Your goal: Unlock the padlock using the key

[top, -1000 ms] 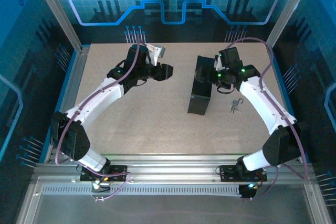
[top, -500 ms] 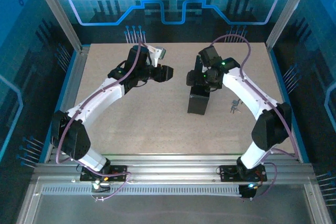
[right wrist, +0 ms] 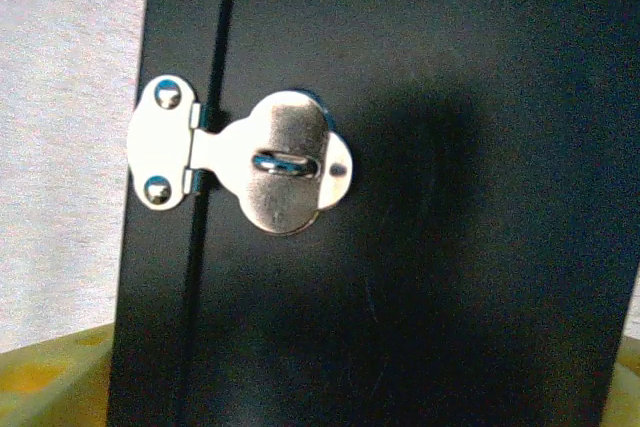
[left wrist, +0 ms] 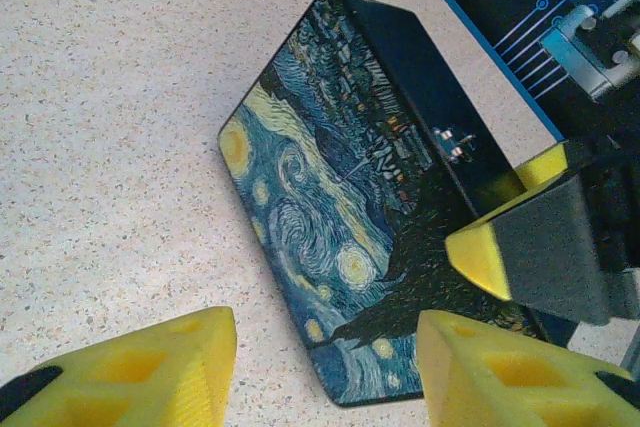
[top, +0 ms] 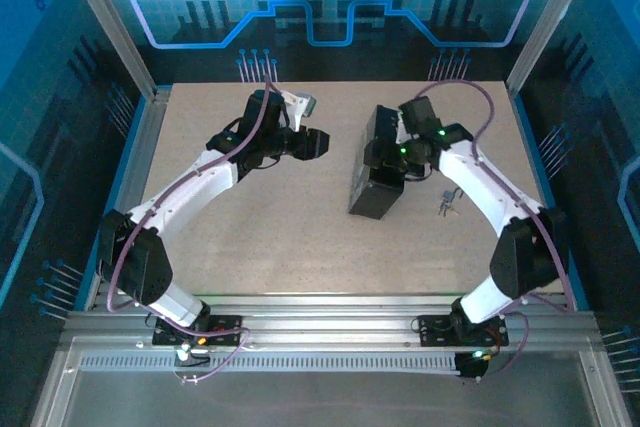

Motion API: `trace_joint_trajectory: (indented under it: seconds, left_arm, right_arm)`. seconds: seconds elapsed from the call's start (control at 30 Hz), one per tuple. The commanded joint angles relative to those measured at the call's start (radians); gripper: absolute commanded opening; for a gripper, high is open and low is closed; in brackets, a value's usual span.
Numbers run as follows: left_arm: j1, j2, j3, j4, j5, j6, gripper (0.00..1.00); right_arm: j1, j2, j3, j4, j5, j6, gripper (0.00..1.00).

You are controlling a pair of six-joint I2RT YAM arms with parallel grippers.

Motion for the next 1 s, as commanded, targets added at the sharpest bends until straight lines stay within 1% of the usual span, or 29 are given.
trace_joint_trajectory:
  seconds: [0.0,0.03,0.1,0.2,0.3,0.37,0.53,0.57,0.63,0.77,0.83,0.97]
  left_arm:
    - [0.008,0.004,-0.009,-0.019,-0.004,-0.001,0.52]
    - [0.008,0.004,-0.008,-0.020,-0.021,-0.004,0.52]
    - [0.009,0.003,-0.008,-0.027,-0.067,-0.012,0.53]
    - [0.012,0.009,-0.016,-0.045,-0.164,-0.025,0.54]
    - [0.019,0.026,-0.041,-0.067,-0.270,-0.037,0.54]
    - [0.026,0.040,-0.065,-0.065,-0.313,-0.051,0.54]
    - [0.043,0.075,-0.140,-0.003,-0.405,-0.102,0.55]
    - [0.046,0.087,-0.147,0.008,-0.428,-0.110,0.55]
    - [0.049,0.112,-0.158,0.032,-0.469,-0.122,0.55]
    - [0.063,0.160,-0.155,0.054,-0.511,-0.132,0.55]
    - [0.069,0.177,-0.150,0.063,-0.505,-0.135,0.55]
    - [0.072,0.224,-0.126,0.059,-0.481,-0.130,0.55]
  right_arm:
    - [-0.034,-0.001,-0.119,0.301,-0.437,0.122,0.82]
    - [-0.037,0.013,-0.140,0.370,-0.501,0.155,0.82]
    - [-0.028,0.054,-0.156,0.463,-0.578,0.207,0.84]
    - [0.000,0.129,-0.133,0.516,-0.608,0.235,0.87]
    - [0.020,0.203,-0.075,0.471,-0.600,0.190,0.89]
    - [0.022,0.242,-0.049,0.447,-0.600,0.169,0.90]
    - [0.018,0.331,0.013,0.399,-0.598,0.107,0.97]
    - [0.017,0.348,0.024,0.397,-0.604,0.100,1.00]
    - [0.014,0.379,0.038,0.403,-0.619,0.095,1.00]
    - [0.005,0.450,0.081,0.388,-0.647,0.084,1.00]
    - [-0.001,0.465,0.090,0.366,-0.638,0.072,1.00]
    - [-0.008,0.499,0.140,0.268,-0.589,-0.003,1.00]
